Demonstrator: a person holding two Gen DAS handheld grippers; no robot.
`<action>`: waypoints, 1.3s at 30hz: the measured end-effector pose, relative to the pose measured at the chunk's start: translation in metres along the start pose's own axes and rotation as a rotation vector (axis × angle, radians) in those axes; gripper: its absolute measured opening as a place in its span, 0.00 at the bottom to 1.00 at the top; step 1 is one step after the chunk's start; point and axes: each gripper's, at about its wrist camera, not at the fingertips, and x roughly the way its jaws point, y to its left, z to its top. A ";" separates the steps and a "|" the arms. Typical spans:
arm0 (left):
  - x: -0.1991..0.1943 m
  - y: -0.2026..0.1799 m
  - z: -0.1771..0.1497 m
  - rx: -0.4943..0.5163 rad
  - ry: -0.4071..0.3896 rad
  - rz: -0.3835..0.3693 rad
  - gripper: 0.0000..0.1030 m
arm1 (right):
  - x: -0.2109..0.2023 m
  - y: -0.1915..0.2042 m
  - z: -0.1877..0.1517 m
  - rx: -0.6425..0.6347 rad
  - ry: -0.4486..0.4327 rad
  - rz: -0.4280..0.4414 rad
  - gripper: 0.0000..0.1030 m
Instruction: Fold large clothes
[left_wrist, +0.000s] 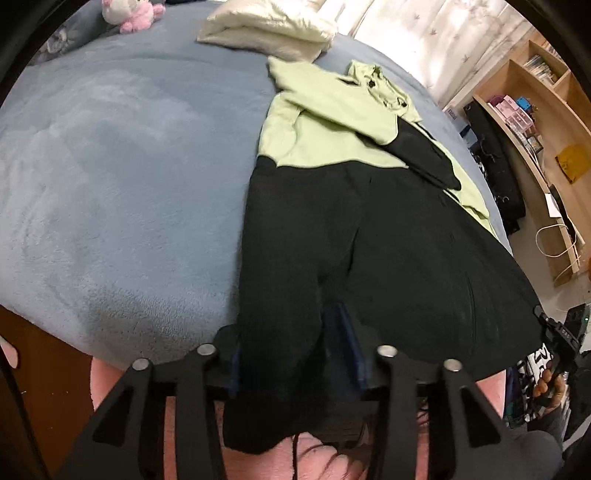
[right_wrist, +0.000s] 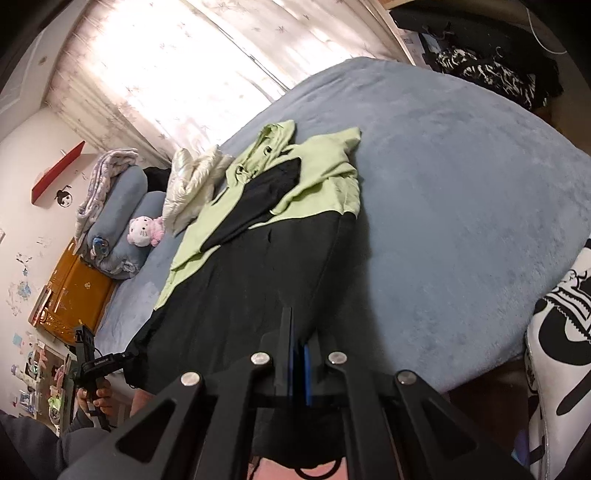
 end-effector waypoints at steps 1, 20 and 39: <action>0.003 0.002 0.000 -0.008 0.007 -0.010 0.43 | 0.002 -0.001 0.000 0.006 0.005 -0.001 0.03; 0.017 -0.027 -0.004 0.018 0.026 -0.073 0.04 | 0.020 -0.032 -0.026 0.004 0.132 -0.041 0.40; -0.062 -0.054 0.007 -0.047 -0.093 -0.260 0.02 | -0.028 0.004 -0.010 -0.059 -0.022 0.202 0.10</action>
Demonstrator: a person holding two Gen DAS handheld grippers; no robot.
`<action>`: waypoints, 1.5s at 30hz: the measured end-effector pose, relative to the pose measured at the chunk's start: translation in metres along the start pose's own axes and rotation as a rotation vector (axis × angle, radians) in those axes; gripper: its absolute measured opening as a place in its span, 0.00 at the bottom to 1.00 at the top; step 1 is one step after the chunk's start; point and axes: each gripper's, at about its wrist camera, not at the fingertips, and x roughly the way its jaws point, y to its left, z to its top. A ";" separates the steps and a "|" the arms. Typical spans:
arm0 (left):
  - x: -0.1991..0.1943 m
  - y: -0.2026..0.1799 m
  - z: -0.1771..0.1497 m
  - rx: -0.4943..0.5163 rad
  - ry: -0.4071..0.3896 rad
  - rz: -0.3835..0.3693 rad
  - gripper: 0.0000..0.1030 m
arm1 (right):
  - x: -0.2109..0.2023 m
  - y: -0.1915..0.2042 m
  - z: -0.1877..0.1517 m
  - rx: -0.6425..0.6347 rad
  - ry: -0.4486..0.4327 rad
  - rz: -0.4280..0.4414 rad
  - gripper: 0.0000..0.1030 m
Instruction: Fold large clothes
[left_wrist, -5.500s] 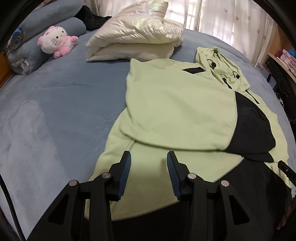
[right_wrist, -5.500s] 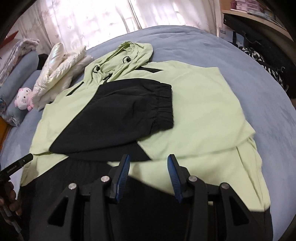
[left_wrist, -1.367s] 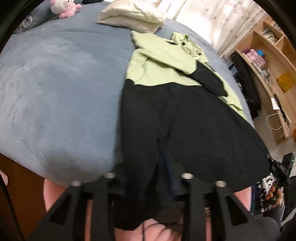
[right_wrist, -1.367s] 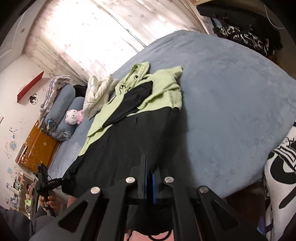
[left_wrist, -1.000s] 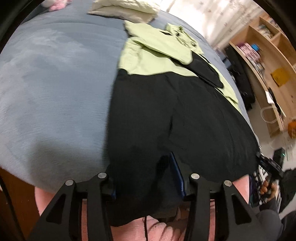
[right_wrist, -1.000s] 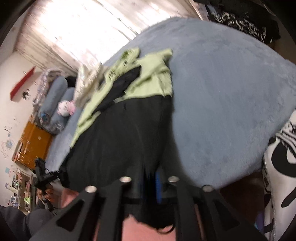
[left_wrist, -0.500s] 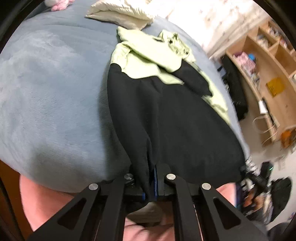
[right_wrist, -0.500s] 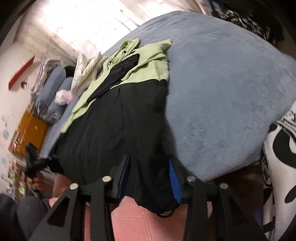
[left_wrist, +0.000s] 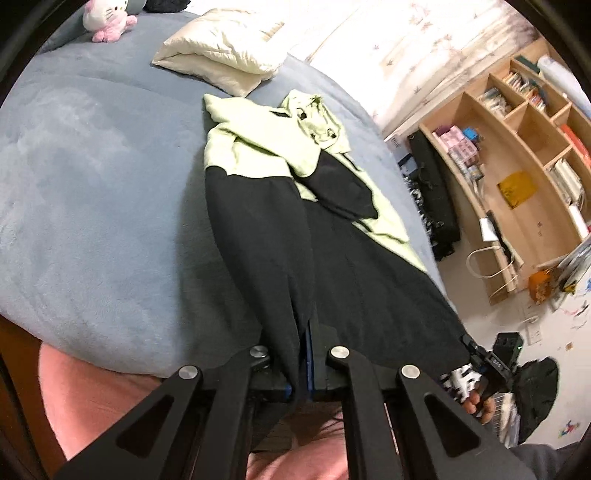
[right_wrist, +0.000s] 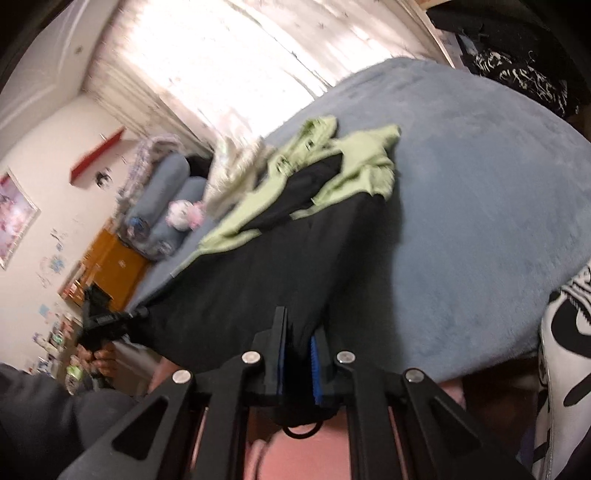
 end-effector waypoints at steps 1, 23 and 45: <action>-0.002 0.002 0.003 -0.016 -0.001 -0.015 0.02 | -0.001 0.000 0.005 0.016 -0.020 0.021 0.10; 0.093 0.024 0.316 -0.288 -0.236 0.054 0.69 | 0.140 -0.029 0.316 0.231 -0.218 -0.100 0.73; 0.288 0.084 0.368 0.094 -0.011 0.588 0.61 | 0.301 -0.143 0.312 0.149 0.063 -0.426 0.79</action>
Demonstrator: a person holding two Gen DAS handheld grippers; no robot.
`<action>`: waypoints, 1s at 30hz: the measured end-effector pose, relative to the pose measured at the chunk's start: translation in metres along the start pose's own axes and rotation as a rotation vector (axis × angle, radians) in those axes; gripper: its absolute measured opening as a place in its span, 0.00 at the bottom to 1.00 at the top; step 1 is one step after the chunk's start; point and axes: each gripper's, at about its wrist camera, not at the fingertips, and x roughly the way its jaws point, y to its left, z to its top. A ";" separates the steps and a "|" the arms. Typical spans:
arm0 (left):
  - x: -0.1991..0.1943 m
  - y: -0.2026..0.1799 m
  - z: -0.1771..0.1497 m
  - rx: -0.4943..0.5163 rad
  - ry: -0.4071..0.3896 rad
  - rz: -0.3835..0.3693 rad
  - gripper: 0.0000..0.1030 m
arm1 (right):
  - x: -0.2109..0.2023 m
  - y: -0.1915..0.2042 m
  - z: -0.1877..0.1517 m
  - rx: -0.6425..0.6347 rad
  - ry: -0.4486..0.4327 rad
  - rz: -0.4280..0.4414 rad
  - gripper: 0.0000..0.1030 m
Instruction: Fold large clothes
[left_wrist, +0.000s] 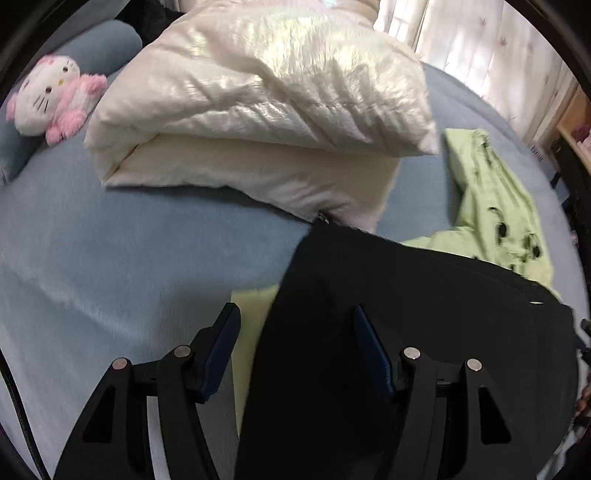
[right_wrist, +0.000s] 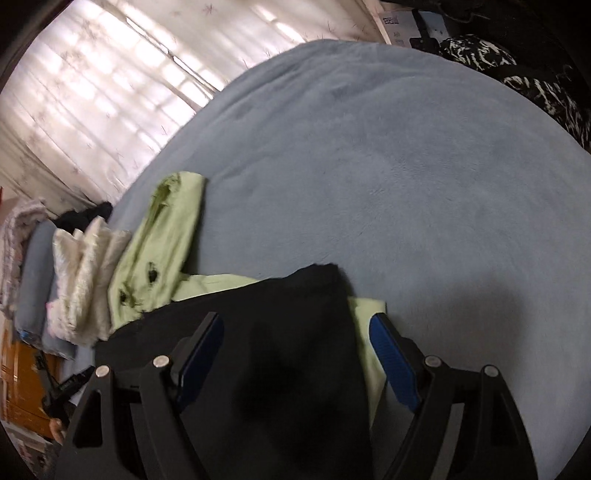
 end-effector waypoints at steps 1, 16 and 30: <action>0.003 -0.001 0.002 0.003 -0.002 0.008 0.61 | 0.006 -0.001 0.002 -0.001 0.007 -0.002 0.79; -0.025 -0.017 -0.023 -0.017 -0.349 0.088 0.03 | -0.017 0.055 0.000 -0.282 -0.274 -0.140 0.13; -0.013 0.012 -0.030 -0.156 -0.227 0.170 0.06 | -0.004 0.071 -0.001 -0.293 -0.230 -0.323 0.27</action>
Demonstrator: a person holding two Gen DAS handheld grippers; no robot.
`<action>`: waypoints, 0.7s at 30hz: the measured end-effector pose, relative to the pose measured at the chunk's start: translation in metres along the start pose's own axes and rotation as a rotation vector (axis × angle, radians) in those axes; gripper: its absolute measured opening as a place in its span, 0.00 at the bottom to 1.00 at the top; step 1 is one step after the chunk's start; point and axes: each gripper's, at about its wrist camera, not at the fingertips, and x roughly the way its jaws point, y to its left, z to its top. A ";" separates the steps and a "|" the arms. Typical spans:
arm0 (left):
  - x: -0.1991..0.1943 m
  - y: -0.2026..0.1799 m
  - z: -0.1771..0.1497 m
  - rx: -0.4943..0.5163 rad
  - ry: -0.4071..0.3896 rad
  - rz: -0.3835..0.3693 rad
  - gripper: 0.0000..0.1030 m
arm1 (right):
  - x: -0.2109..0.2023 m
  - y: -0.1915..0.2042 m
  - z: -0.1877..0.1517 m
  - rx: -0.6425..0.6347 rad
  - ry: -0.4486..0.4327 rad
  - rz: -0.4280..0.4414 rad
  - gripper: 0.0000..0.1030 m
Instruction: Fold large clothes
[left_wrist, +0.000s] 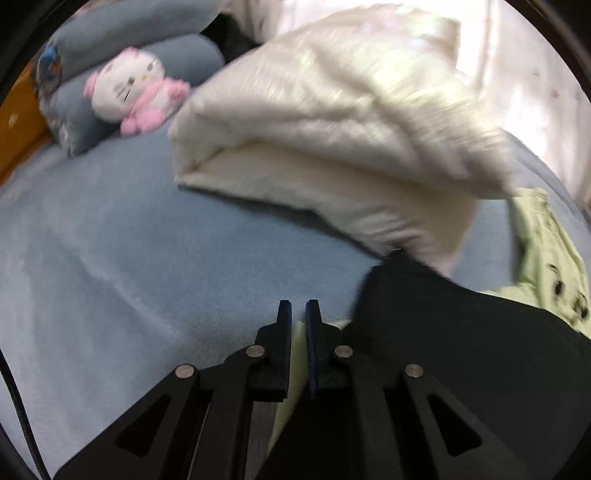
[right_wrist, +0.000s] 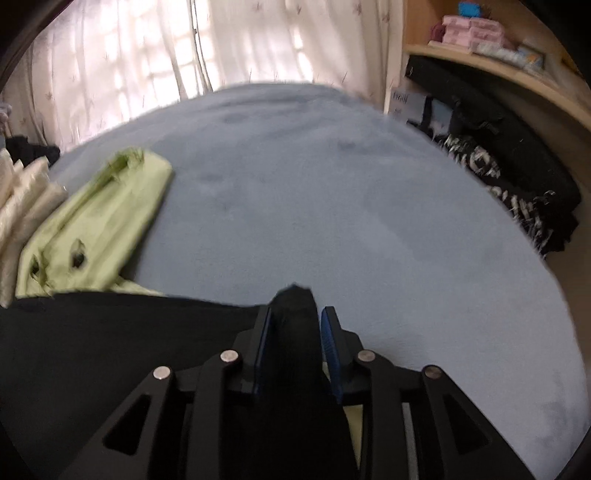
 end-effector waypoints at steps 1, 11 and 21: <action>-0.013 -0.003 -0.001 0.024 -0.016 -0.027 0.06 | -0.015 0.005 -0.001 -0.002 -0.019 0.033 0.29; -0.136 -0.081 -0.085 0.413 0.079 -0.443 0.15 | -0.125 0.087 -0.093 -0.159 0.071 0.486 0.42; -0.117 -0.156 -0.150 0.656 0.192 -0.525 0.15 | -0.080 0.158 -0.137 -0.343 0.224 0.582 0.42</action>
